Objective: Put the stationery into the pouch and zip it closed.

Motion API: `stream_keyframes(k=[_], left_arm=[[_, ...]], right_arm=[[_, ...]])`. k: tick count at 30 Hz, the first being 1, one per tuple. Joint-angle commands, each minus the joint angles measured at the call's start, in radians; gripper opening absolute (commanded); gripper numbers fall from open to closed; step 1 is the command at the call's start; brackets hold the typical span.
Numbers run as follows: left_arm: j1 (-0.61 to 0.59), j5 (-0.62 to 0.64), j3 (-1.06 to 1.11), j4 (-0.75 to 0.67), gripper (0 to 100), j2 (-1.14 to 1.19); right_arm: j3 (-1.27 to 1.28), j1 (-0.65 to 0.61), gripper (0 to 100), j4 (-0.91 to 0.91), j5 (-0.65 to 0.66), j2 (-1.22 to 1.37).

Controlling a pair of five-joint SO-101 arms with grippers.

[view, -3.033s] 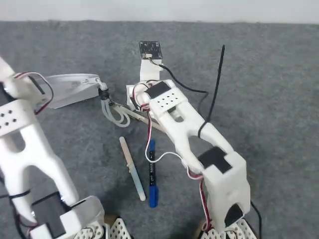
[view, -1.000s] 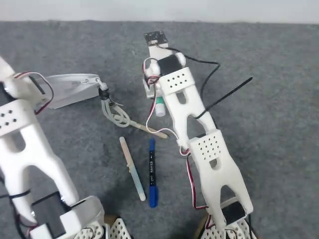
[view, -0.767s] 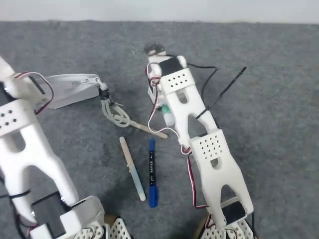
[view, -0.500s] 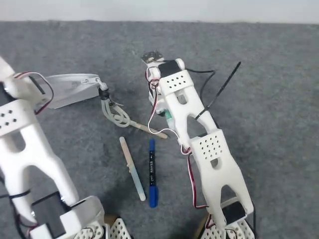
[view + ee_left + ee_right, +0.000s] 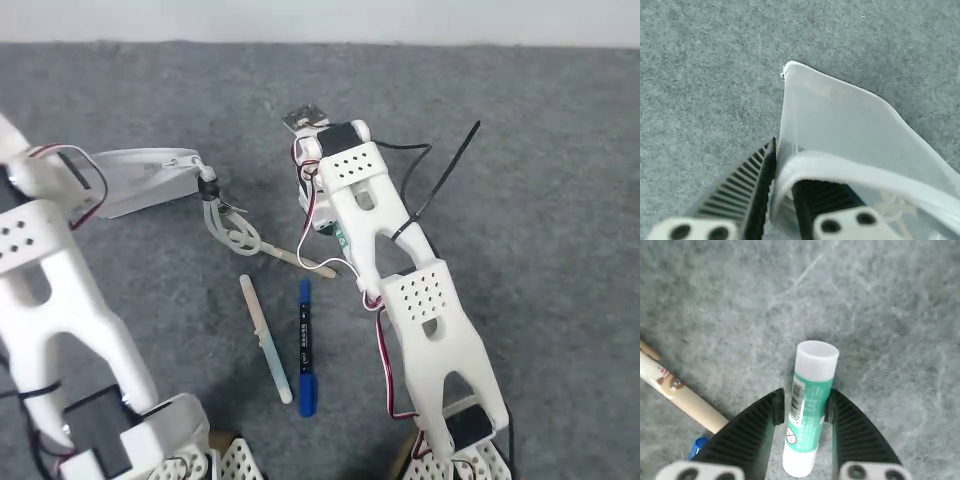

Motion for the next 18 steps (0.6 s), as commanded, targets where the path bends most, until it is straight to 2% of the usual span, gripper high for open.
stream_keyframes(k=[1,3,7,9,18], left_arm=[[-0.008,0.021,-0.007,-0.038,1,-0.014],[-0.008,0.021,-0.007,-0.038,1,-0.012],[-0.008,0.021,0.004,-0.044,1,-0.012],[-0.008,0.021,0.010,-0.055,1,-0.012],[-0.006,0.021,0.019,-0.066,1,-0.014]], right_arm=[[-0.009,-0.004,12.6,-0.030,0.012,-0.042],[-0.012,-0.004,11.2,-0.035,0.012,-0.021],[-0.080,-0.008,0.0,0.016,0.012,-0.033],[-0.129,-0.007,1.8,0.064,0.012,-0.042],[-0.152,-0.007,0.6,0.071,0.011,-0.110]])
